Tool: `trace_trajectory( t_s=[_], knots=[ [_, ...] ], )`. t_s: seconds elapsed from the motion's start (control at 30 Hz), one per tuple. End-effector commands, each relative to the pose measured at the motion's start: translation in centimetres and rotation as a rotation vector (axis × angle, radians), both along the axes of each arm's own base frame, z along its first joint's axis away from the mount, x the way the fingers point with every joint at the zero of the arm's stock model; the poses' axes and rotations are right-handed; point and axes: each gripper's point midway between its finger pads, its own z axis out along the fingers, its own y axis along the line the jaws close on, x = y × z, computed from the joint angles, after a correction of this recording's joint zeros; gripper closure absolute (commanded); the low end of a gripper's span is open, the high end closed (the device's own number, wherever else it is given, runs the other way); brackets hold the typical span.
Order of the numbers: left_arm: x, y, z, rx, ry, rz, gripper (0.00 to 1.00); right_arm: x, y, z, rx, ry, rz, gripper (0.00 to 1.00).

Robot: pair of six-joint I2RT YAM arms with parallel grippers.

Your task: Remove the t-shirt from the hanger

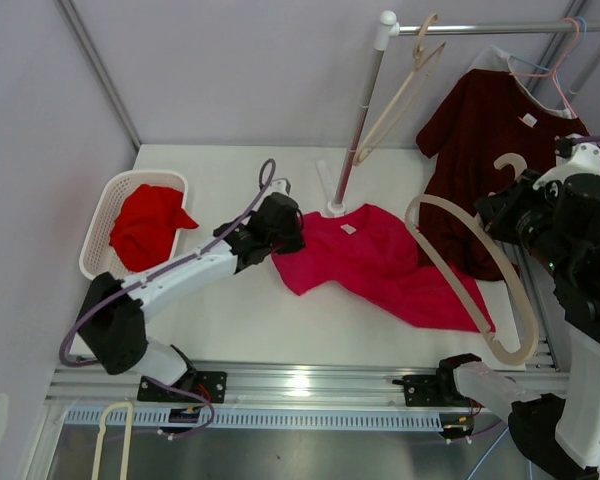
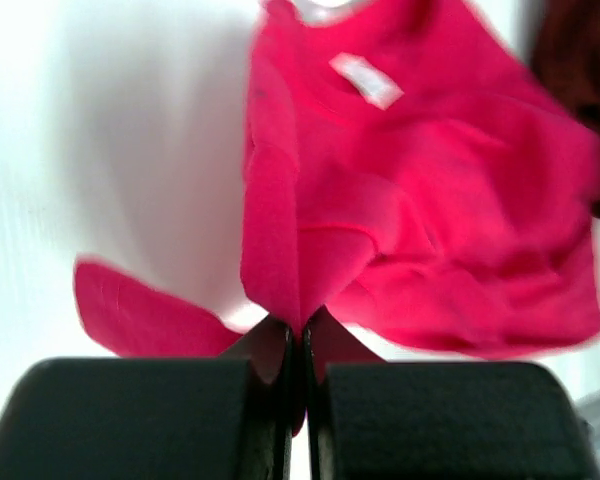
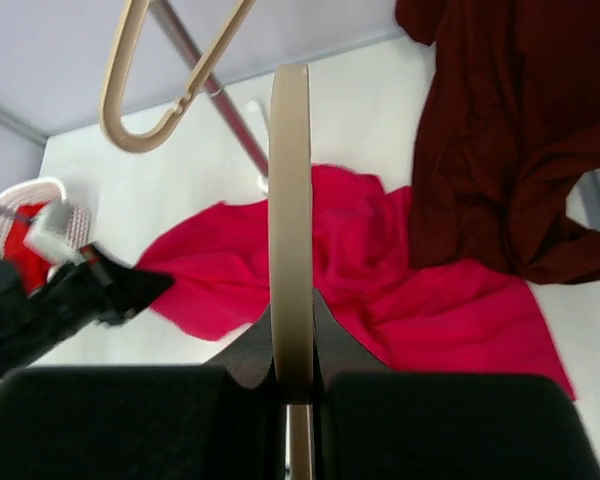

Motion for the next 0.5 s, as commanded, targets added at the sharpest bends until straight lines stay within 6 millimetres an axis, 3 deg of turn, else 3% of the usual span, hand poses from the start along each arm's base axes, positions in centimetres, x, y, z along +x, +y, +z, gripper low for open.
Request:
trace_trajectory(
  t_s=[0.0, 0.07, 0.1, 0.13, 0.17, 0.23, 0.27, 0.3, 0.33, 0.37, 0.43, 0.47],
  knots=[
    [-1.6, -0.2, 7.2, -0.108, -0.143, -0.056, 0.99, 1.3, -1.8, 0.2, -0.054, -0.064, -0.091, 1.0],
    [-3.1, -0.6, 13.8, -0.14, -0.275, -0.113, 0.99, 3.4, -2.2, 1.0, -0.061, -0.137, -0.136, 1.0],
    [-3.5, -0.3, 15.1, -0.136, -0.292, -0.12, 0.99, 4.8, -2.1, -0.3, -0.074, -0.118, -0.148, 1.0],
    [-4.1, 0.1, 16.0, -0.128, -0.287, -0.146, 0.99, 6.0, -2.2, -0.4, -0.073, -0.142, -0.163, 1.0],
    [-3.9, 0.5, 20.8, -0.171, -0.373, -0.158, 0.99, 7.5, -1.7, 1.0, -0.046, -0.215, -0.162, 1.0],
    [-3.4, 1.4, 22.8, -0.164, -0.399, -0.155, 0.99, 9.2, -1.5, 1.3, -0.009, -0.246, -0.178, 1.0],
    [-2.8, 2.5, 27.5, -0.215, -0.478, -0.138, 0.99, 10.5, -1.4, 1.7, 0.016, -0.265, -0.194, 1.0],
    [-1.9, 2.4, 27.9, -0.205, -0.477, -0.135, 0.99, 11.4, -1.0, 2.1, 0.04, -0.283, -0.186, 1.0],
    [-1.5, 2.9, 30.8, -0.228, -0.533, -0.129, 0.99, 12.0, -0.6, 2.5, 0.046, -0.303, -0.172, 1.0],
    [-0.4, 3.8, 31.5, -0.203, -0.558, -0.11, 0.99, 13.4, -0.2, 3.4, 0.048, -0.353, -0.159, 1.0],
    [1.1, 5.1, 36.2, -0.225, -0.66, -0.066, 0.99, 14.7, 0.3, 4.1, -0.012, -0.414, -0.115, 1.0],
    [1.8, 5.6, 37.0, -0.21, -0.682, -0.056, 0.99, 15.3, 0.3, 5.3, -0.015, -0.469, -0.116, 1.0]
  ],
)
